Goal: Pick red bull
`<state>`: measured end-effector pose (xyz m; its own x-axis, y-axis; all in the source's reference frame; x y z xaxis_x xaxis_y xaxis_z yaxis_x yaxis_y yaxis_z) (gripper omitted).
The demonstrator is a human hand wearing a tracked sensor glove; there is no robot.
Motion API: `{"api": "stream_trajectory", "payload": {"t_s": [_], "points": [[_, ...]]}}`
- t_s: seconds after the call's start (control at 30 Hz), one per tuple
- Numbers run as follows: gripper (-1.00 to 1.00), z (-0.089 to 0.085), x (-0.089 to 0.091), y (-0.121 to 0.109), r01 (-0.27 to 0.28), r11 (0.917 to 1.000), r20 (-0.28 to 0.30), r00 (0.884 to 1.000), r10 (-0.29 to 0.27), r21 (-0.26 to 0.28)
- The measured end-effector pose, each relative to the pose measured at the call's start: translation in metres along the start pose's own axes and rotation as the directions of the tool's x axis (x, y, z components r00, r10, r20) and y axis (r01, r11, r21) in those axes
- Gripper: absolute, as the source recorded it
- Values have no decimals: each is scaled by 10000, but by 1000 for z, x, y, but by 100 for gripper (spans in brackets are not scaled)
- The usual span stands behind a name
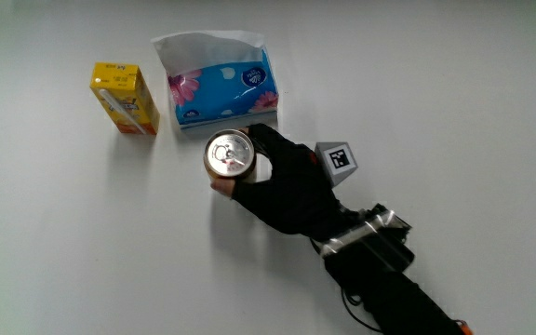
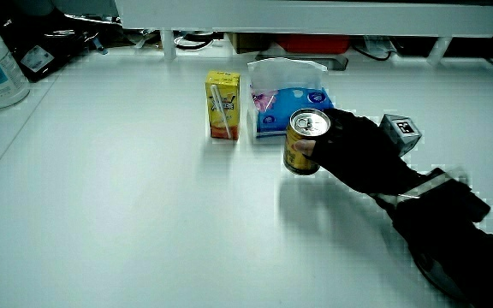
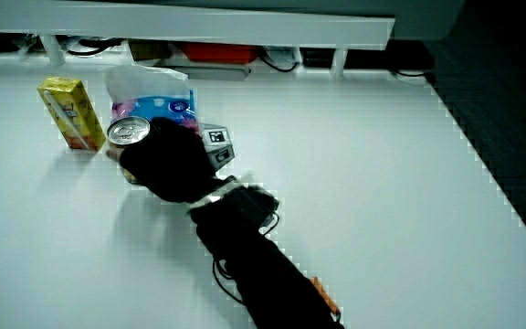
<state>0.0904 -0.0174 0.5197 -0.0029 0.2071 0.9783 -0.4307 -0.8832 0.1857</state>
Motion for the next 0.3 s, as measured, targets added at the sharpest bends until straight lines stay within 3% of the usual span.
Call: {"api": "stream_trajectory", "payload": {"t_s": [0.1, 0.13, 0.27, 0.3], "points": [[100, 7, -12, -12, -195, 9991, 379, 9991, 210, -381], [100, 10, -15, -16, 27, 9989, 623, 9981, 3, -472], [100, 21, -17, -36, -299, 9952, 1139, 9927, 405, -934], [100, 22, -18, -41, -664, 9914, 1259, 9888, 806, -1129]]}}
